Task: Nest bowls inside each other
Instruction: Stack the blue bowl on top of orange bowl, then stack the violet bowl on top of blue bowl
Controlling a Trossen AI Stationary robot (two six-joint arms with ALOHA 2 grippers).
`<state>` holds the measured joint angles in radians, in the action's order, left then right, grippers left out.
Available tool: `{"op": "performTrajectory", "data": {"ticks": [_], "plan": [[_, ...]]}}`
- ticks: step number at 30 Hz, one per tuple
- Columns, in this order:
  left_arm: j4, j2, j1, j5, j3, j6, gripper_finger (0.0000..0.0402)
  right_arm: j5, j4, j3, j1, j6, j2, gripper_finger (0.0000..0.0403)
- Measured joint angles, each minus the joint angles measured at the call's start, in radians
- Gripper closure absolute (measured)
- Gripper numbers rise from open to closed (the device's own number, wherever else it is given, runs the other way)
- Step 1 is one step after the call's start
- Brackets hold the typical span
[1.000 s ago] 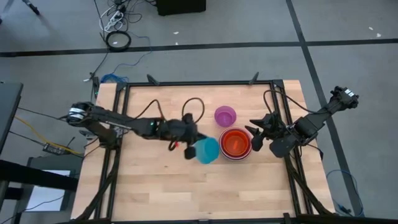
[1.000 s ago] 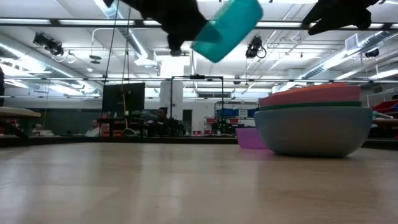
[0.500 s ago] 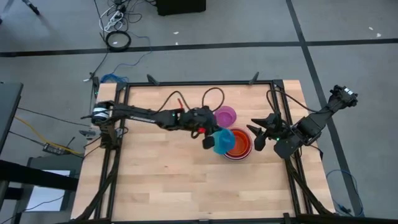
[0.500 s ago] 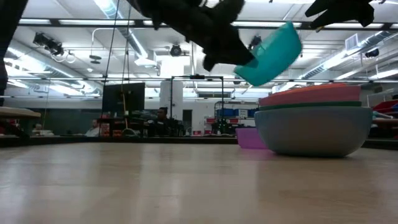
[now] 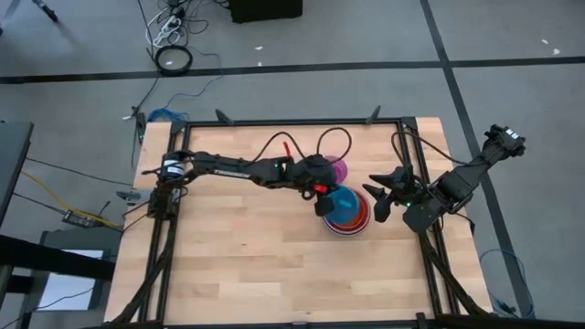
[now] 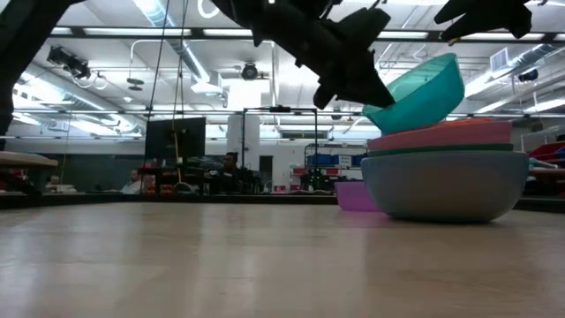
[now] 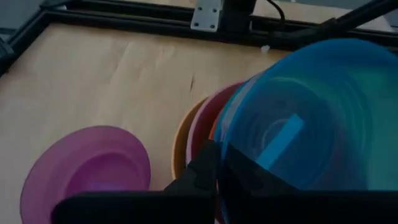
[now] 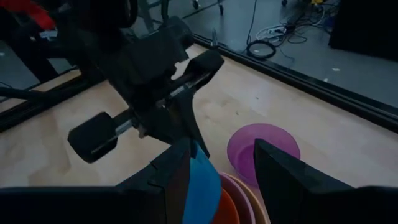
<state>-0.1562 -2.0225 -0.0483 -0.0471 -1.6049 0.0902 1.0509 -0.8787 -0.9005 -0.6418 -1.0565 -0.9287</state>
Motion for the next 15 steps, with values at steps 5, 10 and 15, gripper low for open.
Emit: {"op": "performTrajectory", "data": {"ticks": [5,10,15], "plan": [[-0.007,0.008,0.000,0.004,-0.007,0.034,0.0336,-0.007,-0.001,0.000,0.000,0.000,0.000,0.0239],[-0.008,0.012,0.000,0.075,-0.014,0.082,0.0289,-0.007,-0.002,0.000,0.000,0.000,0.000,0.0239],[-0.008,0.016,0.003,0.093,-0.014,0.096,0.0265,-0.009,-0.004,0.000,0.000,-0.004,0.000,0.0239]]}}
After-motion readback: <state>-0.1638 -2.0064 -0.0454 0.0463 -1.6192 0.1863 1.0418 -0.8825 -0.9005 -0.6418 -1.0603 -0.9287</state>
